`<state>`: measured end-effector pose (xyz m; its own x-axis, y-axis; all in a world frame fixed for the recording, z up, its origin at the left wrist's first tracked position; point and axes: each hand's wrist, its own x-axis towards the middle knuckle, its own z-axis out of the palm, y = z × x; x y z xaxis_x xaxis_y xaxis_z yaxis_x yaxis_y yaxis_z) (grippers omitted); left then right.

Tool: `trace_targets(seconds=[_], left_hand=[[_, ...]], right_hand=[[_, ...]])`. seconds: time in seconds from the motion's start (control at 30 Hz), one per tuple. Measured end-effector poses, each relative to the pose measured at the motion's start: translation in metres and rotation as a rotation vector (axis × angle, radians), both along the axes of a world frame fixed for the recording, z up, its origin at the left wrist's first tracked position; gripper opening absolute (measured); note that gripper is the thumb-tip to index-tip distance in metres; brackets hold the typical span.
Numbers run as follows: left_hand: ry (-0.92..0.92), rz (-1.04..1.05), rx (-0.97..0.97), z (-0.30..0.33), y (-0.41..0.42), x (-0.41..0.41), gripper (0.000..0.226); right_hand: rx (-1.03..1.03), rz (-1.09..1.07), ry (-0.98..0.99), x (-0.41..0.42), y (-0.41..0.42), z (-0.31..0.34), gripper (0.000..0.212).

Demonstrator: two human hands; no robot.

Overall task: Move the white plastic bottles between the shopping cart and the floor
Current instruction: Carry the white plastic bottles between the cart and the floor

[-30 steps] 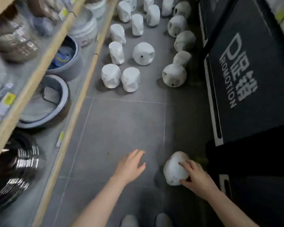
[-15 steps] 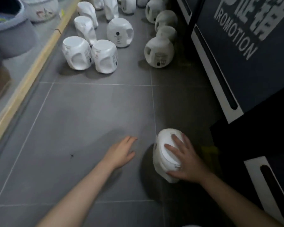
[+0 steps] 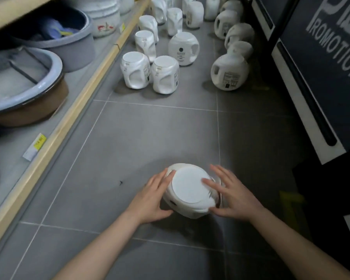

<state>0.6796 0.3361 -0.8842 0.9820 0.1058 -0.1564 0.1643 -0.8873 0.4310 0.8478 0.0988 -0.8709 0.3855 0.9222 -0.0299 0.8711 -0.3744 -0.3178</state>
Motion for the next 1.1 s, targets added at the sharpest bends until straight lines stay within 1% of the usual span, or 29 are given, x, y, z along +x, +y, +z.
trace_targets(seconds=[0.07, 0.13, 0.17, 0.23, 0.3, 0.37, 0.47, 0.53, 0.63, 0.73, 0.93, 1.1], left_hand=[[-0.085, 0.061, 0.045, -0.005, -0.008, -0.014, 0.116], [-0.174, 0.096, 0.052, -0.012, -0.008, -0.017, 0.123], [-0.164, 0.104, 0.014, -0.015, -0.007, -0.014, 0.124], [-0.085, 0.093, -0.100, -0.019, -0.006, -0.001, 0.122], [-0.044, 0.082, -0.184, -0.023, -0.008, 0.012, 0.119], [-0.072, 0.075, -0.244, -0.028, -0.007, 0.023, 0.112], [-0.070, 0.097, -0.325, -0.024, 0.002, 0.029, 0.108], [-0.033, 0.125, -0.375, -0.006, 0.009, 0.032, 0.109], [0.007, 0.185, -0.420, 0.051, 0.016, 0.033, 0.110], [0.051, 0.258, -0.440, 0.131, 0.019, 0.028, 0.108], [0.087, 0.373, -0.435, 0.322, 0.026, 0.009, 0.111], [0.059, 0.492, -0.363, 0.481, 0.033, -0.016, 0.114]], right_hand=[[-0.031, -0.133, 0.146, -0.007, -0.014, -0.008, 0.087], [-0.066, -0.177, 0.264, -0.013, -0.012, -0.014, 0.098], [-0.056, -0.184, 0.313, -0.014, -0.007, -0.017, 0.101], [-0.003, -0.177, 0.381, -0.014, 0.004, -0.023, 0.105], [0.080, -0.168, 0.417, -0.014, 0.013, -0.030, 0.103], [0.107, -0.171, 0.441, -0.012, 0.017, -0.034, 0.096], [0.086, -0.153, 0.469, 0.000, 0.027, -0.022, 0.091], [0.041, -0.145, 0.490, 0.009, 0.037, -0.003, 0.090], [0.018, -0.131, 0.516, 0.017, 0.053, 0.054, 0.091], [-0.005, -0.093, 0.522, 0.020, 0.065, 0.135, 0.090], [-0.087, 0.025, 0.511, 0.020, 0.091, 0.332, 0.088], [-0.181, 0.120, 0.507, 0.009, 0.123, 0.502, 0.090]])
